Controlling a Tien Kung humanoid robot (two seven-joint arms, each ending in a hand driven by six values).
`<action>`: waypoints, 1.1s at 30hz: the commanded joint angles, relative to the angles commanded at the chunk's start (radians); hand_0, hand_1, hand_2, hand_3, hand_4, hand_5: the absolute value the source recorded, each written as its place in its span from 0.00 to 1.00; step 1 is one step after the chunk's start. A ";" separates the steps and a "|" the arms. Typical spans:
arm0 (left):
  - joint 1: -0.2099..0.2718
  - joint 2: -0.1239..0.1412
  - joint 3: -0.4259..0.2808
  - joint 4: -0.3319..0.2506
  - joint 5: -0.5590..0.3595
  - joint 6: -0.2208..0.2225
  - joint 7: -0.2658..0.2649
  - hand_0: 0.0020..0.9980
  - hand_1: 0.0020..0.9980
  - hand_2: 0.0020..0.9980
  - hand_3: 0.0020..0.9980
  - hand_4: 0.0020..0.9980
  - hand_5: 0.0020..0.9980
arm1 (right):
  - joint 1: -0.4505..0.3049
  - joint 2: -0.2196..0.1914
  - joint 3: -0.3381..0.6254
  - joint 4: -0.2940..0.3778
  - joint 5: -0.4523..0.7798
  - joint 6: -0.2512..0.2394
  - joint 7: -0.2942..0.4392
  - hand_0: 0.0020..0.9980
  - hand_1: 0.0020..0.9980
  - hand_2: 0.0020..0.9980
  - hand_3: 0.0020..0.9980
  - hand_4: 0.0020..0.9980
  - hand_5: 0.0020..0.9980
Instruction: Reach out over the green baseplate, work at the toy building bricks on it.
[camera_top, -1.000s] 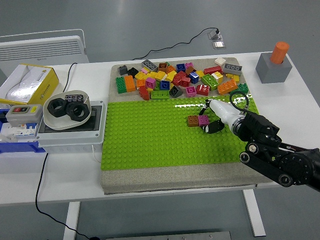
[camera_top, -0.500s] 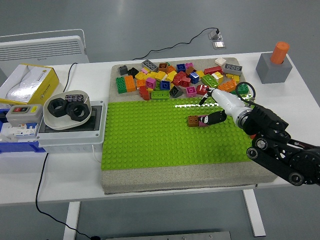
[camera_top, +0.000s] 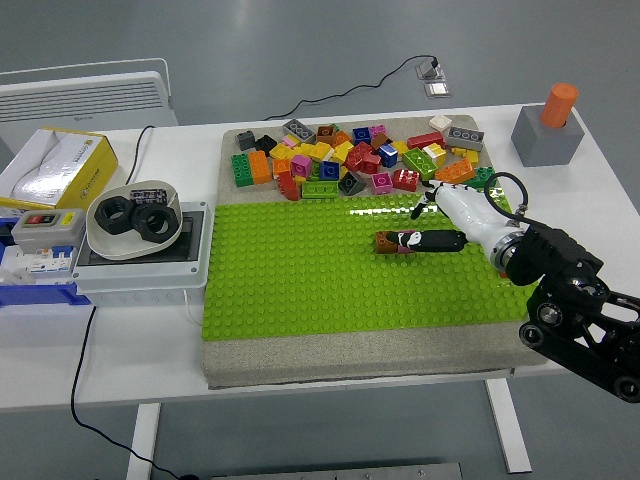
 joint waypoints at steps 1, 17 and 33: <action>0.000 0.000 0.000 0.000 0.000 0.000 0.000 0.71 0.63 0.65 0.85 1.00 1.00 | -0.001 0.002 -0.008 -0.005 0.009 -0.008 0.004 1.00 1.00 1.00 0.82 0.93 1.00; 0.000 0.001 -0.003 0.000 0.008 -0.002 -0.002 0.71 0.63 0.65 0.85 1.00 1.00 | 0.015 0.060 -0.054 -0.108 0.015 -0.028 0.013 1.00 1.00 1.00 0.82 0.89 1.00; -0.002 0.004 -0.001 0.001 0.007 -0.005 -0.003 0.71 0.63 0.65 0.85 1.00 1.00 | 0.030 0.071 -0.054 -0.128 0.011 -0.013 0.005 1.00 1.00 1.00 0.80 0.89 1.00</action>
